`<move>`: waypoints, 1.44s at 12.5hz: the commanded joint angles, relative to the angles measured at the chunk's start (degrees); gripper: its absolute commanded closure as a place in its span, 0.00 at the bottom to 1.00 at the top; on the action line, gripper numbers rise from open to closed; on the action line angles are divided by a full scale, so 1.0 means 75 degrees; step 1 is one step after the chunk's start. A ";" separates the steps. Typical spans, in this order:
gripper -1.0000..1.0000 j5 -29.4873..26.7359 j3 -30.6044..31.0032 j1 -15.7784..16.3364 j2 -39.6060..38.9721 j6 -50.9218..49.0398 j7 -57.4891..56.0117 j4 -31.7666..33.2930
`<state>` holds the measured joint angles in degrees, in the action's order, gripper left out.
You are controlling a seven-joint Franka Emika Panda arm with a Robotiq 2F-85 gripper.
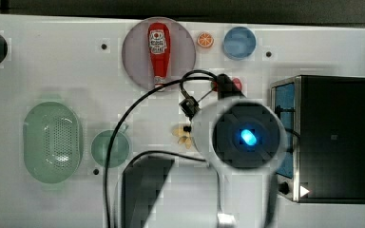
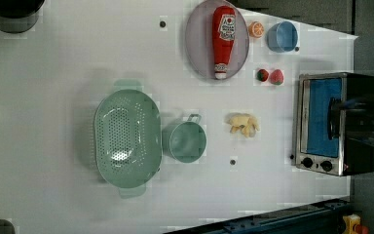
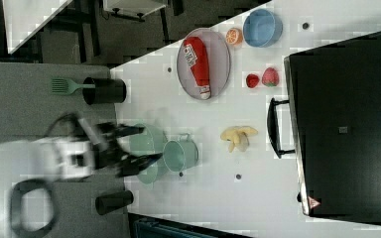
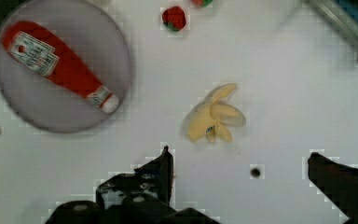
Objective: Pick Banana and place it in mug.
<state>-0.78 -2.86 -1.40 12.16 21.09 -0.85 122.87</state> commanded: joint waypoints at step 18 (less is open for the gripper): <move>0.28 0.0165 0.0133 0.0078 -0.4597 0.5783 -0.5600 0.1958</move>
<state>0.19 -1.62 -0.88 -22.33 64.40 -39.39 137.31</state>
